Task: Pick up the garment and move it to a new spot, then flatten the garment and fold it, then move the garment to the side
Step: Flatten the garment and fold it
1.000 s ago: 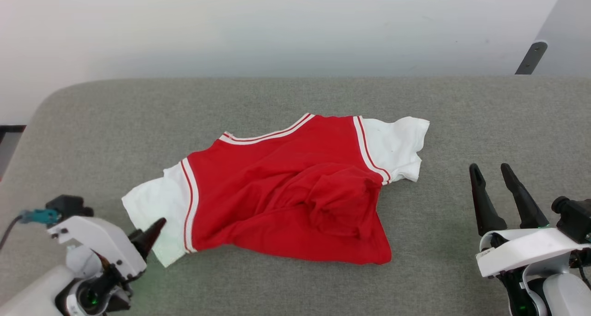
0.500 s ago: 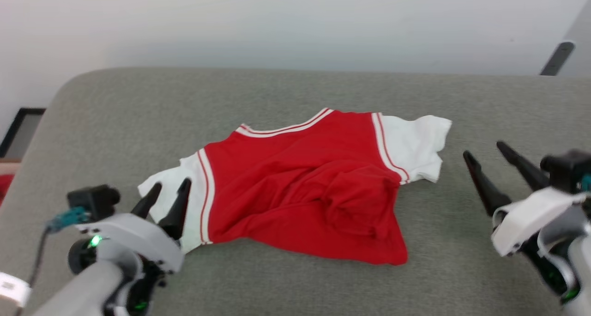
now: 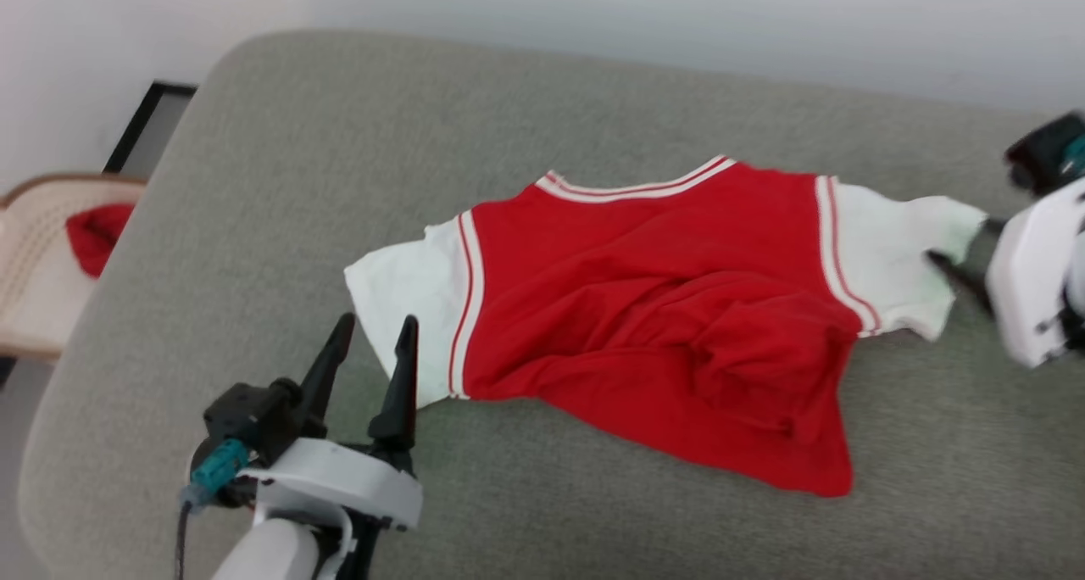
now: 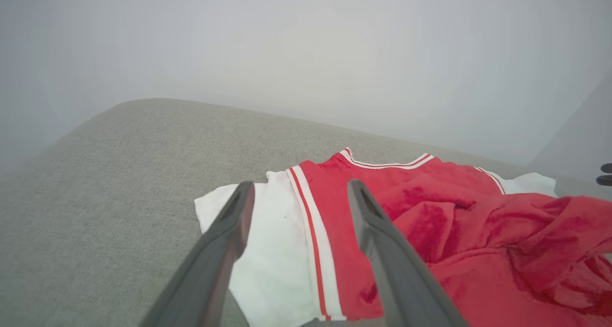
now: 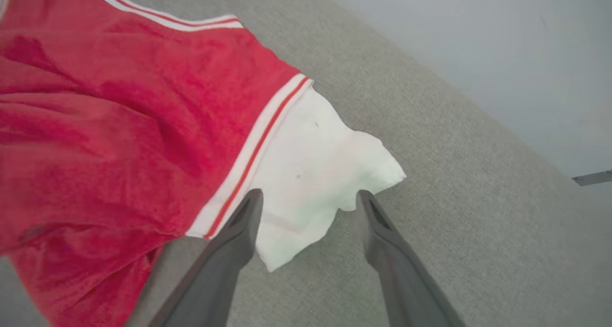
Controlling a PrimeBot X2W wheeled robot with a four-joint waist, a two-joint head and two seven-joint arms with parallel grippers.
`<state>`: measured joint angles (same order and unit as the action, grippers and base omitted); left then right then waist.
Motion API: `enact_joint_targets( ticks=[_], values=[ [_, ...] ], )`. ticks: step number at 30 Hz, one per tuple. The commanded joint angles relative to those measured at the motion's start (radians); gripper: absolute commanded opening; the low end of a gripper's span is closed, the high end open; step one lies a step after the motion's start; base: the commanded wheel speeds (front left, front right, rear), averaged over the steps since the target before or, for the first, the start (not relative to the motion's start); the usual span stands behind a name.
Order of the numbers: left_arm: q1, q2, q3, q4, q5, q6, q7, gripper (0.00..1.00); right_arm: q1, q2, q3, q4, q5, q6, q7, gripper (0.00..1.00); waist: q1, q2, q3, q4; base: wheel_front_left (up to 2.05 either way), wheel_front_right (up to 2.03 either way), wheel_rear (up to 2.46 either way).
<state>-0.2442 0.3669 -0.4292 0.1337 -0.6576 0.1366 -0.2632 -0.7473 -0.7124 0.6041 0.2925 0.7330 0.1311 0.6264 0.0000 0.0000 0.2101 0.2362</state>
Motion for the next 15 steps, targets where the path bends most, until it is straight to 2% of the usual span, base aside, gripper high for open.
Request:
enact_joint_targets(
  ticks=[1,7,15],
  values=[
    [0.0,-0.023,0.019,-0.002,0.018,-0.017,-0.001,1.0,-0.039,-0.023,0.023,0.012,0.016,-0.001,0.028,1.0,0.0,0.0,0.086,0.077,0.0,0.0,0.0],
    [-0.038,-0.123,0.09,0.031,0.129,-0.096,-0.001,1.0,-0.224,-0.118,0.183,0.056,0.092,-0.001,0.145,1.0,0.0,0.0,0.184,0.137,0.0,0.0,0.0],
    [-0.064,-0.227,0.163,0.076,0.222,-0.187,-0.001,1.0,-0.376,-0.167,0.379,0.136,0.117,-0.001,0.13,1.0,0.0,0.0,0.236,0.179,0.0,0.0,0.0]
  ],
)
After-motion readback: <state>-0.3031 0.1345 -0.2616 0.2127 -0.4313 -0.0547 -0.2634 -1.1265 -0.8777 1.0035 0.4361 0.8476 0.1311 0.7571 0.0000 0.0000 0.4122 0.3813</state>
